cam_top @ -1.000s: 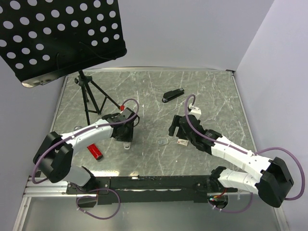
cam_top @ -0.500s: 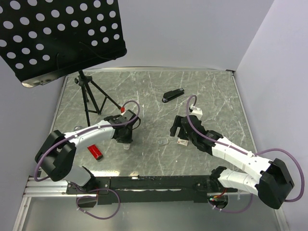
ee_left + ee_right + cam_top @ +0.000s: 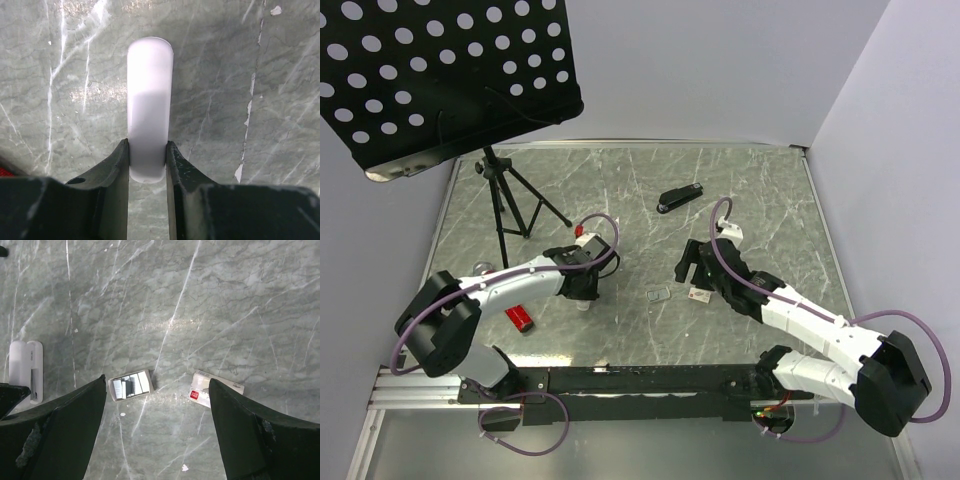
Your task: Load the staples into the stapler
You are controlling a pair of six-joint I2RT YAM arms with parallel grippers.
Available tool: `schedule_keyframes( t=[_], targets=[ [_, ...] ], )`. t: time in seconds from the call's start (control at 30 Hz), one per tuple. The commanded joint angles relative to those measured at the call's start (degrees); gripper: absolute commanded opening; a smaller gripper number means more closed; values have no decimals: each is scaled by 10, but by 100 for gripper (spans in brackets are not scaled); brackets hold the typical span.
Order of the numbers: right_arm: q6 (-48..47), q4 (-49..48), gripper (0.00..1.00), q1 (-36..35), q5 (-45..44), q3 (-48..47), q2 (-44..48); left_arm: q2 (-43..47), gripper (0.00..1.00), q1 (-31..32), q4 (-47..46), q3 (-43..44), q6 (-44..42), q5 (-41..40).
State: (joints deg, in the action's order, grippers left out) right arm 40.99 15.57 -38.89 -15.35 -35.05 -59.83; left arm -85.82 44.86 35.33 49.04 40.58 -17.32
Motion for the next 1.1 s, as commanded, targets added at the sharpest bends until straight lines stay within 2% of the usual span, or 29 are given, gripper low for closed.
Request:
schedule_keyframes(
  t=[0.0,0.2,0.47,0.63,0.93,1.07],
  targets=[
    [-6,-22,90,8,-1,10,14,-109,1,22,-71,-84,57,98],
    [-7,-25,90,16,6,9,14,-100,1,22,-78,-78,51,115],
    [-25,-13,90,19,-1,2,29,-61,1,-19,32,83,-12,58],
    [-27,-12,89,20,2,9,38,-73,2,-53,36,123,-44,51],
    [-43,-1,89,22,-2,8,50,-101,8,-84,30,179,-71,37],
    [-49,1,89,22,2,3,46,-127,16,-106,18,201,-84,29]
  ],
)
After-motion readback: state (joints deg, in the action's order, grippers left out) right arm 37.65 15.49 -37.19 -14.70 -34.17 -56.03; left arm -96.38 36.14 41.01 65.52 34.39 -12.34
